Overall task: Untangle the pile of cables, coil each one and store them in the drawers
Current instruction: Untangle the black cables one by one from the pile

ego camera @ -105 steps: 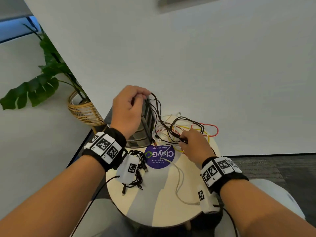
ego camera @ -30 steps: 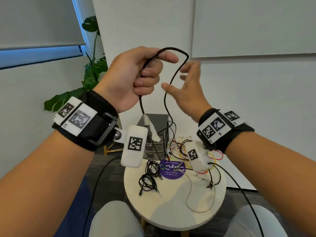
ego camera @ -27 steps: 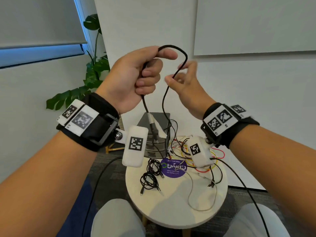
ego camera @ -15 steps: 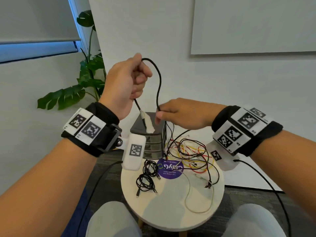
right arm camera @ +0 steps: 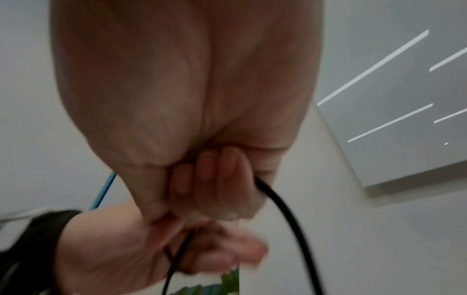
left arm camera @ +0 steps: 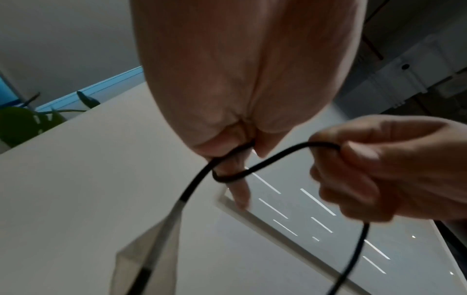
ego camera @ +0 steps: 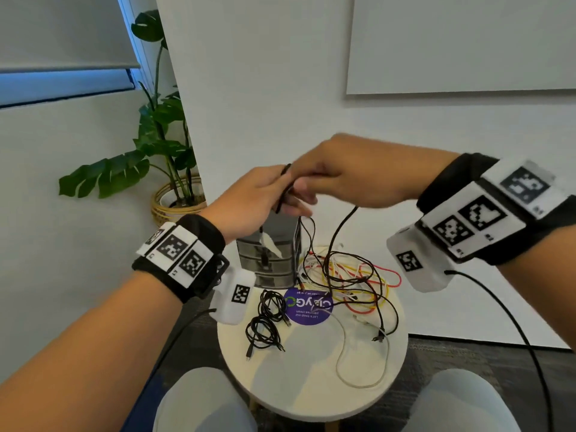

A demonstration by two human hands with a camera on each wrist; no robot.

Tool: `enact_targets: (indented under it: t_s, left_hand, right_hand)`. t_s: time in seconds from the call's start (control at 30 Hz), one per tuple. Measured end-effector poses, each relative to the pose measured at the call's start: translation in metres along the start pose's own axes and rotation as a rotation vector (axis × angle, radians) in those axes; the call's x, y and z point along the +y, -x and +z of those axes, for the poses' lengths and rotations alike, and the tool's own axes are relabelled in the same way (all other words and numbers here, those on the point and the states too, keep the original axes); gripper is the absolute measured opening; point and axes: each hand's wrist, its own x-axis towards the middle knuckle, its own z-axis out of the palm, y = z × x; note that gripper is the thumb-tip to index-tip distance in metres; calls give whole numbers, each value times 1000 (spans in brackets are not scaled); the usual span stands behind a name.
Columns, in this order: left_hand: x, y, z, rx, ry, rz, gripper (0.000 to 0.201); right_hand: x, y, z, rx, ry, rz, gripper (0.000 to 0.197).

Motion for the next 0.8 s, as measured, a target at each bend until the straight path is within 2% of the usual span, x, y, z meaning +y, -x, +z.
enact_targets:
  t_s: [0.1,0.17,0.3,0.37,0.47,0.53,0.6,0.7,0.8]
  left_hand:
    - [5,4,5,66,76,35,55]
    - [5,5,7,22,217,24,67]
    - [2,11,12,-147,531,-59,63]
    - [0,12,14,-196,645,-59,59]
    - [-3,12,18,-200,808,-40,56]
    - [-6,13,22,-104,841,-5,55]
    - [-7,14,25,39,881,18,54]
    - [-8,10,24,242,940,12,46]
    - [-10,3,22,375,745,-35,35]
  right_hand:
    - [13,4,-12,188,-40,51,26]
    - [23,6,-8,298,-72,98,29]
    - [44,7,11,460,-152,189,36]
    - [49,6,26,472,-241,220,39]
    - [47,5,60,401,-467,215,37]
    - [39,6,78,330,-680,251,38]
    - [31,10,90,215,-763,272,40]
    - [17,13,102,-46,-537,164,28]
    - [3,11,84,-129,-365,83,32]
